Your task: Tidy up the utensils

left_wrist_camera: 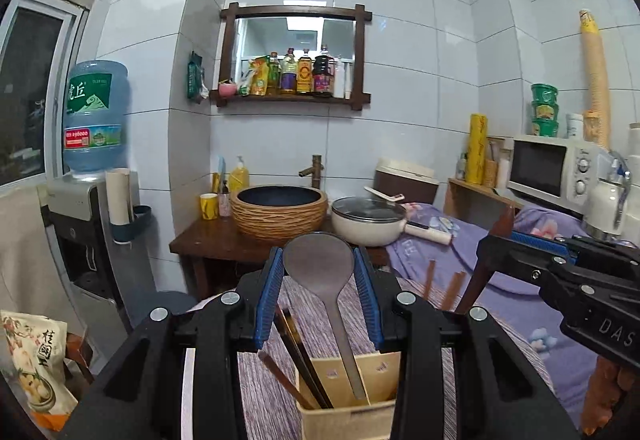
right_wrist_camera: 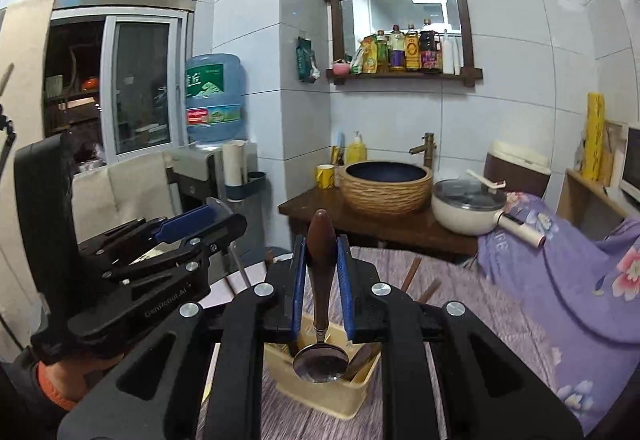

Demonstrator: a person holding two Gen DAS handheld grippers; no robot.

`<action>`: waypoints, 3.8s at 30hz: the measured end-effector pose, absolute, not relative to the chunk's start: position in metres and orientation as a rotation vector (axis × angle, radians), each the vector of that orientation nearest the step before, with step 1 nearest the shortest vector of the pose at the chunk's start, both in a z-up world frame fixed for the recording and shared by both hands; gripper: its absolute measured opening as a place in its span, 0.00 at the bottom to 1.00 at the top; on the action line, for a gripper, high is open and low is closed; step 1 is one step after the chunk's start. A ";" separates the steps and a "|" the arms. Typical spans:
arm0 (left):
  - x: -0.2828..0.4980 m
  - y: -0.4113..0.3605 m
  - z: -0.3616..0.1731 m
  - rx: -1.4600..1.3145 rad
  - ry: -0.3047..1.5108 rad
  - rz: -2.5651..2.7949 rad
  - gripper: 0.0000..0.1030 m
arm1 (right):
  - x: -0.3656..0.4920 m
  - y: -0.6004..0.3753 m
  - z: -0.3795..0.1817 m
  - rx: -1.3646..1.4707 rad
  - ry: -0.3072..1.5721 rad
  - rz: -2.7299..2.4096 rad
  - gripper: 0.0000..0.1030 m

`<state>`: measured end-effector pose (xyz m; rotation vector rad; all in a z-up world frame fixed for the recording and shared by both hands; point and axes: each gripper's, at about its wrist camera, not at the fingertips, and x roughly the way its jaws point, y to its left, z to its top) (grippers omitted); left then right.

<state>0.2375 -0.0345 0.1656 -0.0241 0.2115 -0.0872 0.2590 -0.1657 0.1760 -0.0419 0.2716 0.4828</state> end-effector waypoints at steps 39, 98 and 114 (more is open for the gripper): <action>0.280 -0.050 0.059 0.102 0.420 -0.139 0.35 | 0.309 -0.162 0.093 -0.024 0.335 0.524 0.16; 0.195 0.000 0.065 -0.110 0.359 -0.172 0.75 | 0.314 -0.158 0.087 -0.250 0.411 0.470 0.53; 0.150 -0.005 0.056 -0.050 0.302 -0.135 0.94 | 0.236 -0.200 0.075 -0.082 0.316 0.345 0.89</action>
